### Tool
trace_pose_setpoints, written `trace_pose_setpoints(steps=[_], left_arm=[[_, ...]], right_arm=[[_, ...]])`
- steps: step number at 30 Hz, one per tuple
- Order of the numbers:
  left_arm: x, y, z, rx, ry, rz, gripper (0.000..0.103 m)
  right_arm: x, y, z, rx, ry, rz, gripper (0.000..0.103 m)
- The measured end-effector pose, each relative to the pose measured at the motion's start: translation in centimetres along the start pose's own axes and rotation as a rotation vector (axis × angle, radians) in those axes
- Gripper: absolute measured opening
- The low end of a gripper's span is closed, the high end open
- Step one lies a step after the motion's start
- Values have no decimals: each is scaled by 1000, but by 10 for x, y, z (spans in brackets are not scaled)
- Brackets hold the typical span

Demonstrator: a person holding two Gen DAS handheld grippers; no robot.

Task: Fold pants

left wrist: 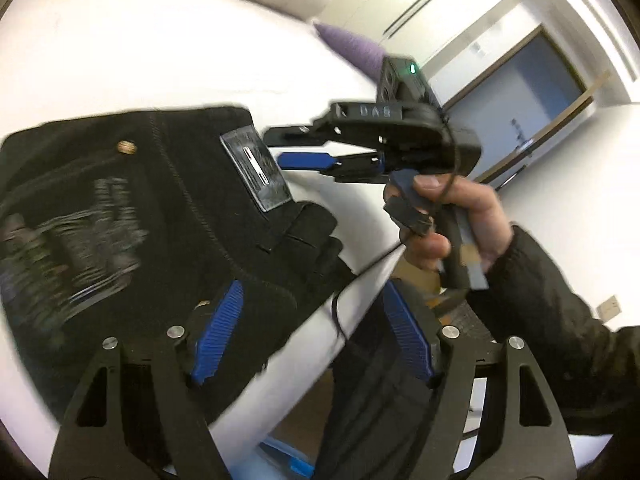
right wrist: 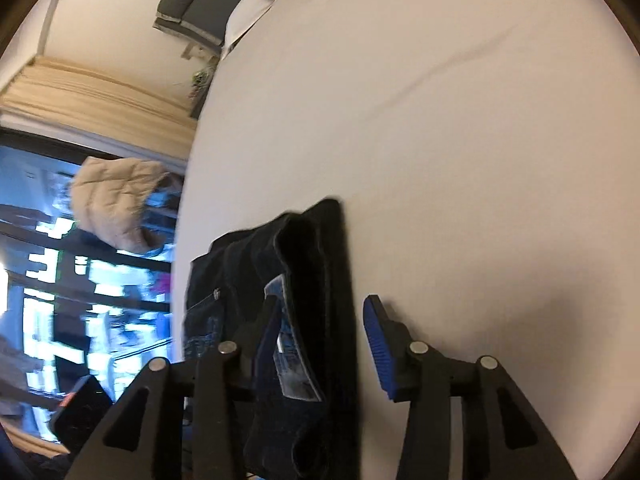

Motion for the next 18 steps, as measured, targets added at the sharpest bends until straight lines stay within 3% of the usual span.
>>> trace_pose_setpoints(steps=[4, 6, 7, 9, 11, 12, 15, 18], left_arm=[[-25, 28, -4, -34, -76, 34, 72], [-34, 49, 5, -70, -109, 62, 72], [-36, 60, 11, -81, -130, 75, 72], [-38, 78, 30, -68, -165, 119, 72], [-31, 88, 48, -55, -171, 167, 72], [-26, 98, 58, -61, -162, 172, 72], [-12, 124, 71, -61, -110, 216, 68], [-2, 126, 56, -44, -72, 213, 64]], right_arm=[[-21, 39, -11, -90, -33, 84, 47], [-12, 58, -25, -170, 9, 61, 46], [-3, 61, -32, -199, 44, 9, 46], [20, 56, -45, -226, 113, -108, 33], [23, 48, -49, -223, 94, -148, 11], [22, 42, -48, -193, 92, -143, 4], [24, 32, -45, -147, 100, -124, 0], [26, 34, -46, -166, 94, -144, 0]])
Point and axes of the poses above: each gripper's, at about its wrist camera, not at the fingertips, and x roughly the way its jaws point, y to its left, z to its top, the point moved 3 cm from there along x, roughly the way its jaws point, and after that the axes turned 7 degrees about -z, right-handed, at the moved point
